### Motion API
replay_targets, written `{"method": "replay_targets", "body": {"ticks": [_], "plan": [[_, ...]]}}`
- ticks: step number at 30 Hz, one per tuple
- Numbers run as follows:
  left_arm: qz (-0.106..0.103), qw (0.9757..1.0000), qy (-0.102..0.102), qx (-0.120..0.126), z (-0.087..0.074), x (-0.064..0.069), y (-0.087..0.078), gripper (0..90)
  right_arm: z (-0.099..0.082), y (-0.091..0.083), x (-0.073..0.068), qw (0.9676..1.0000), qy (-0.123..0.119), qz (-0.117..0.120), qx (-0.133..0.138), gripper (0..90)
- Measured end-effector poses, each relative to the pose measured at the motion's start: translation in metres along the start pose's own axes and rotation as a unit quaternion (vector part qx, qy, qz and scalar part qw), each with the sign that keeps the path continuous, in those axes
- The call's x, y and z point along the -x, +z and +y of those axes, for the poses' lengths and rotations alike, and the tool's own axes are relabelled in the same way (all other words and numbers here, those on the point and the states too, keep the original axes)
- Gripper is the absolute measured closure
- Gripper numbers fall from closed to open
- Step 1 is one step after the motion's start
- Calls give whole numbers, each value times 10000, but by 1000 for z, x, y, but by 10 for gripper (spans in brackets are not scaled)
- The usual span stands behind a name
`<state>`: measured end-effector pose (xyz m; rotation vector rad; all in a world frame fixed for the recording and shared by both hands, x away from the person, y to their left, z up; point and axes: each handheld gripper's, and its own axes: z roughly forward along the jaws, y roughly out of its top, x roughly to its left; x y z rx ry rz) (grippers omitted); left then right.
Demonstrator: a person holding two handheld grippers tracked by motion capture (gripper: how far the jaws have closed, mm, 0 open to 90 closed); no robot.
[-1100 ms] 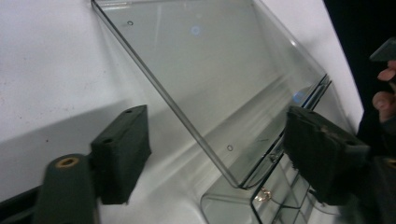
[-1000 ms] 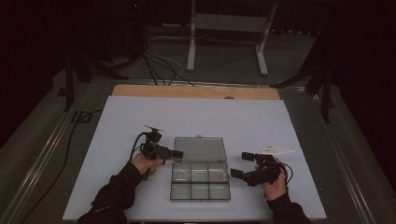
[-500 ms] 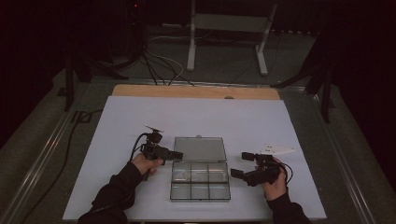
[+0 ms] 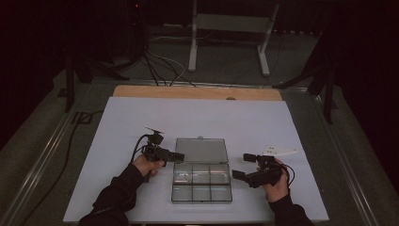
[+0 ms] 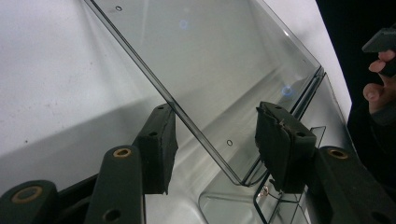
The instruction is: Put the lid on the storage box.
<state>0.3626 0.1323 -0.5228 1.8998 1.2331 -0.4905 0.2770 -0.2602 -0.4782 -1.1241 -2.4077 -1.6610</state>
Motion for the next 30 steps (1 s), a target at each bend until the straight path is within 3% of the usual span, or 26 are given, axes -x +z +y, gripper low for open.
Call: {"method": "replay_targets", "body": {"ticks": [25, 30], "plan": [[-171, 9997, 127, 155, -2, 0, -4, 614, 0, -1, 0, 10000, -4, -12, 11, 0], [-254, 9991, 193, 275, -3, -1, -7, 666, 0, -1, 0, 10000, -3, -14, 11, 0]]}}
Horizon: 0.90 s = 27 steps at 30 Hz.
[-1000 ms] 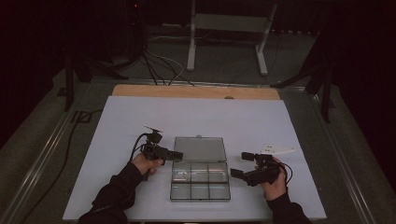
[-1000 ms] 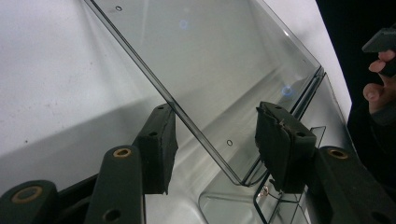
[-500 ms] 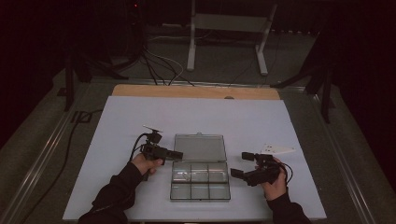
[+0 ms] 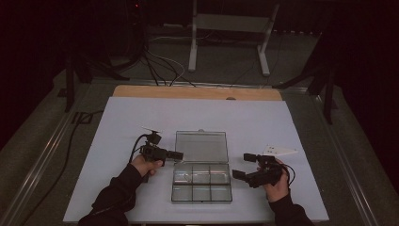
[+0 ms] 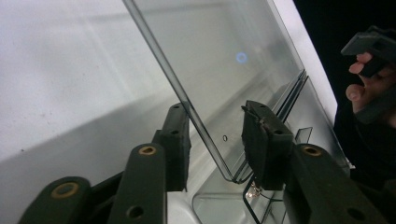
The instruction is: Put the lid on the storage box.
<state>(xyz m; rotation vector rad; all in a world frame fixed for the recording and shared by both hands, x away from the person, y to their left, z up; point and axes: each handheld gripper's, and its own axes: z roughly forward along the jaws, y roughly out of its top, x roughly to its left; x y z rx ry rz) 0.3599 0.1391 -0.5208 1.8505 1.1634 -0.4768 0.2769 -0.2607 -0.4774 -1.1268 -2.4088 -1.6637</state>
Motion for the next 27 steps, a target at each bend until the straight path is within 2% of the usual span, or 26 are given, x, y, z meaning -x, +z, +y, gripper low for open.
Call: {"method": "replay_targets", "body": {"ticks": [19, 27], "plan": [[-82, 9997, 175, 120, -1, 0, -4, 726, 0, -1, 0, 10000, 12, 5, 12, 0], [-107, 9991, 369, 181, -2, 1, -8, 758, 0, -1, 0, 10000, -3, 5, 24, 0]]}}
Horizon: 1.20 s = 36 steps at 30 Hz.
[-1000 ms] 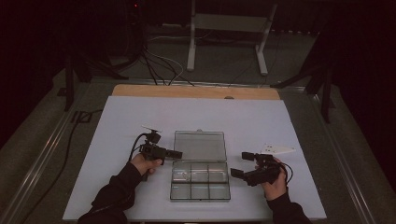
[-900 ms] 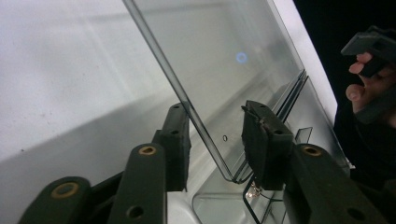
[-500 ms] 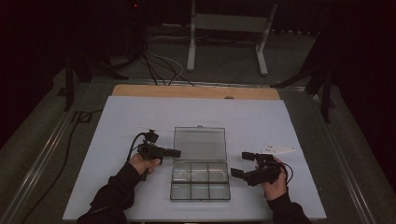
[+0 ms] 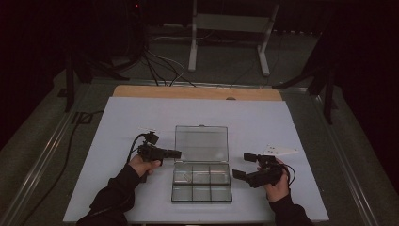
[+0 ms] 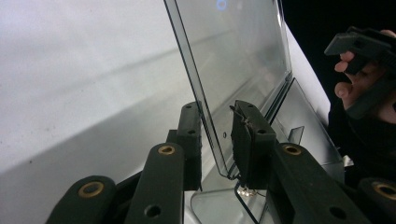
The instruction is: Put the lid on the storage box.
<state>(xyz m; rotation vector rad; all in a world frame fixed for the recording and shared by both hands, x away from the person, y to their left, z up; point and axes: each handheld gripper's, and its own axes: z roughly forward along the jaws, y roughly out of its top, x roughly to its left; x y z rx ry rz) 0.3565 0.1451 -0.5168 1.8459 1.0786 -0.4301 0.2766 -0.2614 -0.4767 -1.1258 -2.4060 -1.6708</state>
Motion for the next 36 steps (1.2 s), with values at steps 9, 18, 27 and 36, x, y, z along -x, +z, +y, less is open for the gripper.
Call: {"method": "replay_targets", "body": {"ticks": [9, 18, 27, 36], "plan": [[-61, 9997, 215, 40, 0, 0, -3, 789, 0, 0, 0, 10000, 12, 8, -6, 0], [-65, 9995, 313, 70, -1, 1, -3, 793, 0, 0, 0, 10000, 19, 8, 7, 0], [-55, 9988, 475, 81, -1, 1, -4, 799, 0, 0, 0, 10000, 3, 10, -2, 0], [53, 9974, 707, 80, -1, 5, -5, 803, 0, 0, 0, 10000, 1, 13, 6, 0]]}}
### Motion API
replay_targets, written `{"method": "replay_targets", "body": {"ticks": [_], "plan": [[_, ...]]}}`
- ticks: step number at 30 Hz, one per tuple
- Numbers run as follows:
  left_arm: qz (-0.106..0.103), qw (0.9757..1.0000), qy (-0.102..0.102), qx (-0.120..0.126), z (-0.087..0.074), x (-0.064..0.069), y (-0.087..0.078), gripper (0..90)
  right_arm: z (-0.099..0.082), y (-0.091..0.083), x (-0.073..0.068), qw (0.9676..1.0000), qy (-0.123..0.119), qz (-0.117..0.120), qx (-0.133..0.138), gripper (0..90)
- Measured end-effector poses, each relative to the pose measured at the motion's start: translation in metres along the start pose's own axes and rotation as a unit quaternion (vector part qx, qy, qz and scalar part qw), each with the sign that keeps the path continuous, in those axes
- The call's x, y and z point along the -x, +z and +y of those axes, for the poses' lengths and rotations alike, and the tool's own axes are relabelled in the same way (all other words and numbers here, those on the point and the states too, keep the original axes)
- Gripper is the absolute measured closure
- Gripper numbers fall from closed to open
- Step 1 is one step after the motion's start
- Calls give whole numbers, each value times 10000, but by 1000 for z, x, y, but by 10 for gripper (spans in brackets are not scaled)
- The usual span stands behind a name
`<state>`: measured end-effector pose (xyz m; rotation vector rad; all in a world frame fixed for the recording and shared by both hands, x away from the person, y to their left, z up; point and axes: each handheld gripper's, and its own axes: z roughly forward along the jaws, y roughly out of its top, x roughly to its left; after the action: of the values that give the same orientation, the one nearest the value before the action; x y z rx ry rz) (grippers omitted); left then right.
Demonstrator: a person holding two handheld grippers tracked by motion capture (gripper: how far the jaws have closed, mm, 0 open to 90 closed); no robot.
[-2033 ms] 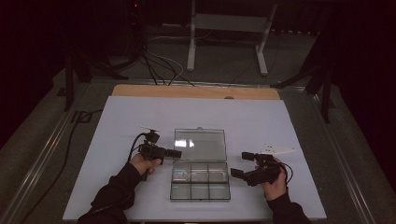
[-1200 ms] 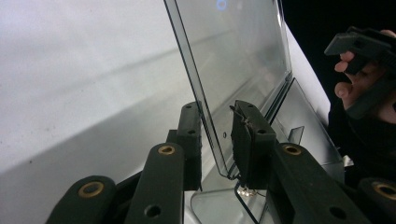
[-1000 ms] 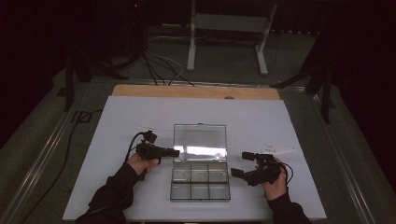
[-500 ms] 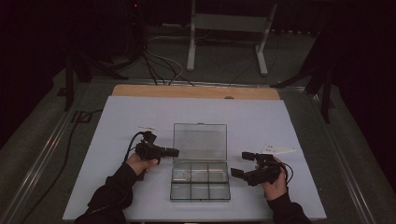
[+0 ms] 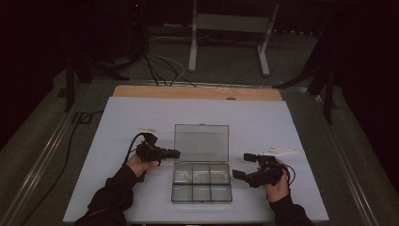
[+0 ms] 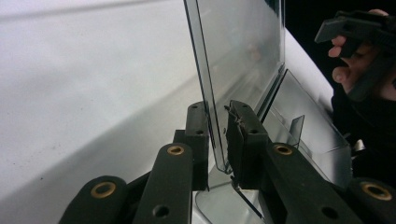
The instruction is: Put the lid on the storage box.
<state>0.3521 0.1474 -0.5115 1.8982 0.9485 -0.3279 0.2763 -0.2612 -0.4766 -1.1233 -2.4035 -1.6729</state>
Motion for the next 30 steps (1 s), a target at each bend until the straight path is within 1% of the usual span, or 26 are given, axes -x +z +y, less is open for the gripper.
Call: {"method": "replay_targets", "body": {"ticks": [2, 5, 6, 10, 14, 20, 23, 30], "plan": [[10, 10000, 68, -4, 0, 0, 0, 804, 0, -1, 0, 10000, -25, -45, 17, 0], [5, 10000, 96, 12, 0, 0, 0, 804, 1, -1, 0, 10000, 12, -35, 50, 0], [19, 9998, 179, 14, 0, 1, -1, 804, 0, -2, 0, 10000, 16, -41, 56, 0], [52, 9997, 252, 13, 0, 2, -1, 804, 0, -1, 0, 10000, 27, -27, 42, 0], [100, 9989, 453, 28, -1, 4, -2, 806, 1, -1, -1, 10000, 5, -25, 31, 0], [83, 9974, 709, 87, -3, 6, -4, 829, 1, -2, -1, 10000, 8, -23, 42, 0], [90, 9960, 885, 105, -3, 7, -5, 838, 1, -2, -1, 10000, -8, -22, 31, 0], [150, 9941, 1072, 99, -3, 9, -6, 839, 1, -2, -2, 10000, -4, -20, 45, 0]]}}
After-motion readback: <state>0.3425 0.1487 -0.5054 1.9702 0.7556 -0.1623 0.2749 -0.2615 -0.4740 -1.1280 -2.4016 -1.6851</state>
